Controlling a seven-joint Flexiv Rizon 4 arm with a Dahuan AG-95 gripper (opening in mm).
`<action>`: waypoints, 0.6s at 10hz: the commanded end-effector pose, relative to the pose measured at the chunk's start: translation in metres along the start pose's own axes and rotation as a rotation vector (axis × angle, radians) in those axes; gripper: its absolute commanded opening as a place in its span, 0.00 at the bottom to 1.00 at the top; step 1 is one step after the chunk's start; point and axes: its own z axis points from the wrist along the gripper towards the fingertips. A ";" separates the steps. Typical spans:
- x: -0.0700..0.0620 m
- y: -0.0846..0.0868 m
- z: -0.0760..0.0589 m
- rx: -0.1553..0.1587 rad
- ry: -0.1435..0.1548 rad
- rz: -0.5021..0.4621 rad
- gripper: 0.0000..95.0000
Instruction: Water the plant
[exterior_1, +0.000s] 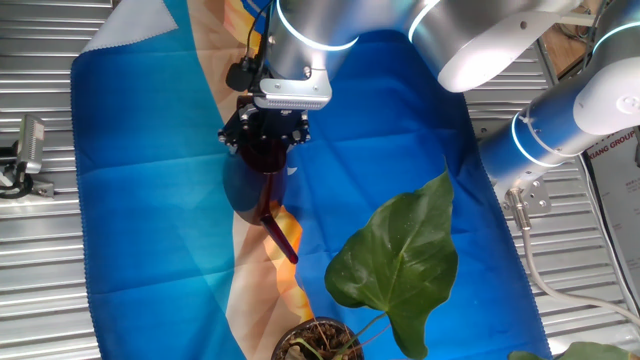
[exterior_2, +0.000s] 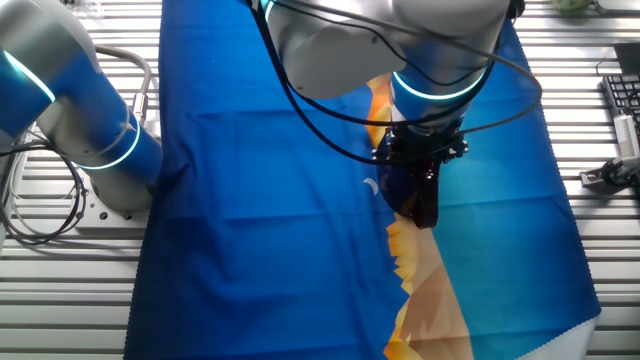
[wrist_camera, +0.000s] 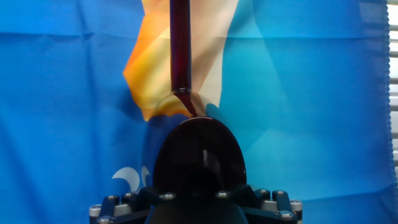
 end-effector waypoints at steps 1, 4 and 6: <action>0.001 -0.001 0.001 0.005 0.006 0.003 0.00; 0.001 -0.001 0.000 0.004 0.005 0.010 0.00; 0.001 -0.001 -0.001 0.001 0.005 0.012 0.00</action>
